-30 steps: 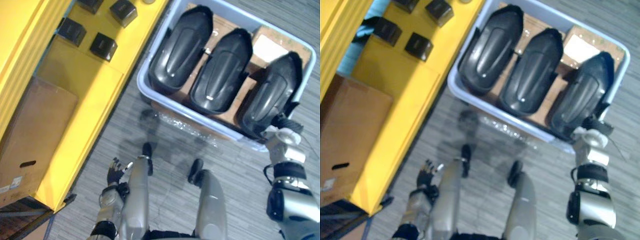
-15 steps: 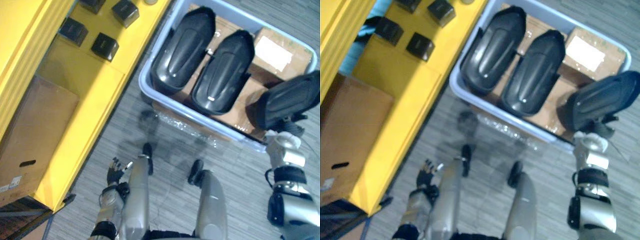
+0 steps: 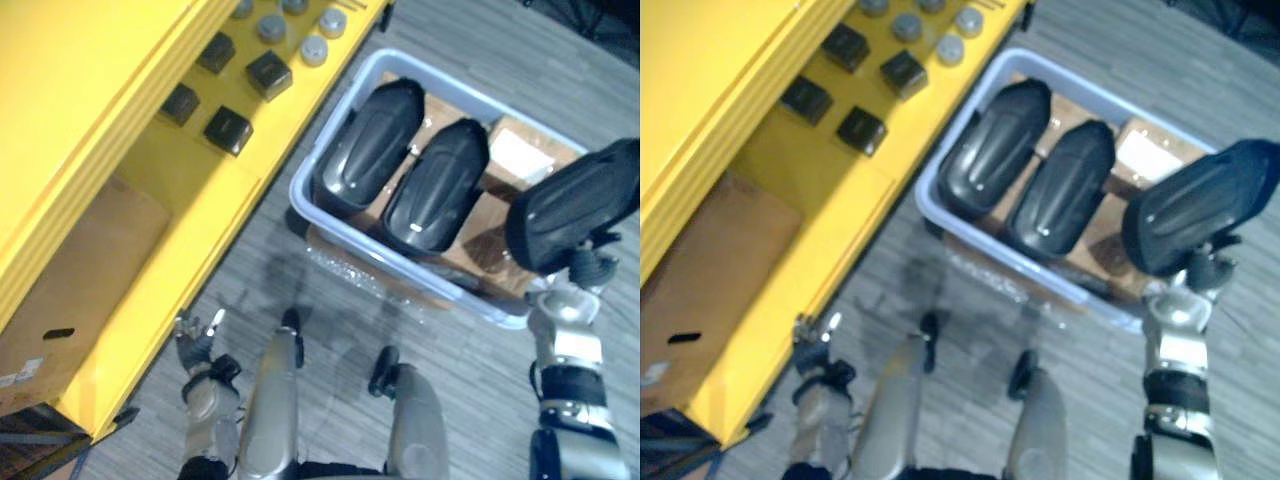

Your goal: Walk over and take plastic housings, then place them on the shelf

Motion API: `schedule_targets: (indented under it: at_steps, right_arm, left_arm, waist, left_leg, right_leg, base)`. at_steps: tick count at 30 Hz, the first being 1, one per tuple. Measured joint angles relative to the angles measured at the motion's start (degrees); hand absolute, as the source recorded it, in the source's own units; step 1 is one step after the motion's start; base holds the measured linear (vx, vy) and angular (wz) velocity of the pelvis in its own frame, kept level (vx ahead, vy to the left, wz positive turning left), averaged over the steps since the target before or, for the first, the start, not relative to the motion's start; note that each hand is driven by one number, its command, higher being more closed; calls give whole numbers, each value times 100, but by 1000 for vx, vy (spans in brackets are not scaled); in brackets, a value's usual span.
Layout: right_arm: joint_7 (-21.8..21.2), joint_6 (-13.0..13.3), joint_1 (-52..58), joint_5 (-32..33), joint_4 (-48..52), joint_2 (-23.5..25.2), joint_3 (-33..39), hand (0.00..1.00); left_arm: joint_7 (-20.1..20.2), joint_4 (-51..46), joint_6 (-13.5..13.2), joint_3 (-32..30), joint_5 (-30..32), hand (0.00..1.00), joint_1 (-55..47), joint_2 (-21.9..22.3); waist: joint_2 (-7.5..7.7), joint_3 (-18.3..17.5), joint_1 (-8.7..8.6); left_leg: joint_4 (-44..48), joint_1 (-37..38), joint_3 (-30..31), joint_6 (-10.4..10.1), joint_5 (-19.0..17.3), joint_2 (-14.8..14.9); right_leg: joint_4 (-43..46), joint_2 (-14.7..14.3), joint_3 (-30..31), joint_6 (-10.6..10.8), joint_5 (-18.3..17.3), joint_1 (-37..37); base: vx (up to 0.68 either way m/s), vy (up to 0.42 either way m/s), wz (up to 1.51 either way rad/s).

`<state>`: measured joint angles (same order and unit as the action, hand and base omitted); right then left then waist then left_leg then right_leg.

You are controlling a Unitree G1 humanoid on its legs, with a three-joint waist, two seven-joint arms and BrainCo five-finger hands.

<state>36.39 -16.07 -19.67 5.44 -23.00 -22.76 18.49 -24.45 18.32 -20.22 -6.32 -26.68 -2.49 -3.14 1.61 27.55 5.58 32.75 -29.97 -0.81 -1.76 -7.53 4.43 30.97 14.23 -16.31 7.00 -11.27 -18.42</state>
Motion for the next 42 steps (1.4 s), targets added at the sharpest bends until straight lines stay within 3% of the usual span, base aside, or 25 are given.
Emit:
schedule_targets:
  at_steps: [3,8,14,18,22,25,29,36,42]
  right_arm:
    - [20,-40,106,-429,-62,5,-2,100]
    - [-37,-78,363,-1255,222,-21,51,100]
    - [-684,-56,339,-2447,704,-449,3,100]
    - [-1136,82,176,-2809,715,-857,-259,100]
    - [-1503,506,-148,-3075,712,-1148,-893,100]
    - [-1656,823,-466,-3198,709,-1262,-1336,100]
    - [-1681,1169,-755,-3329,705,-1265,-1580,100]
    - [-1765,1643,-1261,-3515,676,-1265,-2161,100]
    - [-1763,1776,-1332,-3557,567,-1250,-2278,100]
  left_arm:
    - [-261,-711,34,31,705,0,-128,-143]
    - [-198,-2104,305,20,1629,0,-241,-374]
    - [963,-2512,1173,415,2764,0,248,-1107]
    - [1728,-2510,1627,715,2761,0,858,-1733]
    - [2321,-2134,2160,1192,2605,0,1671,-2127]
    - [2597,-1572,2633,1416,1928,0,2217,-2137]
    - [2682,-893,3071,1656,1216,0,2616,-2135]
    - [2489,88,3420,1900,240,0,3220,-2103]
    - [2330,579,3566,2010,-761,0,3503,-2066]
  waist:
    - [66,12,-5]
    - [117,-21,-43]
    - [171,-125,-184]
    - [235,-233,-295]
    - [233,-380,-352]
    - [231,-384,-455]
    - [231,-384,-490]
    - [231,-384,-485]
    - [231,-384,-475]
  left_leg:
    - [-356,400,13,-43,94,-36]
    - [-739,857,29,-102,181,-56]
    - [-1025,1238,-152,-106,195,-21]
    - [-1138,1404,-286,-98,201,20]
    - [-1278,1495,-479,-79,251,87]
    - [-1327,1499,-489,-77,313,98]
    - [-1411,1500,-524,-74,395,99]
    - [-1419,1500,-594,-70,427,104]
    - [-1419,1483,-593,-69,432,100]
  right_leg:
    - [-336,-30,-95,12,66,410]
    - [-781,-88,-254,-5,149,911]
    - [-1326,-168,-209,43,377,1305]
    - [-1600,-233,-102,49,510,1459]
    - [-1877,-312,88,29,725,1459]
    - [-1931,-338,97,12,797,1460]
    - [-1966,-352,108,-13,858,1441]
    - [-2026,-385,230,-25,951,1406]
    - [-2022,-385,233,-24,953,1388]
  base:
    - [82,-31,10]
    - [78,-32,5]
    - [70,3,-11]
    - [25,5,-17]
    - [-11,8,-26]
    - [-44,5,-7]
    - [-44,3,0]
    - [-42,16,-6]
    - [0,0,0]
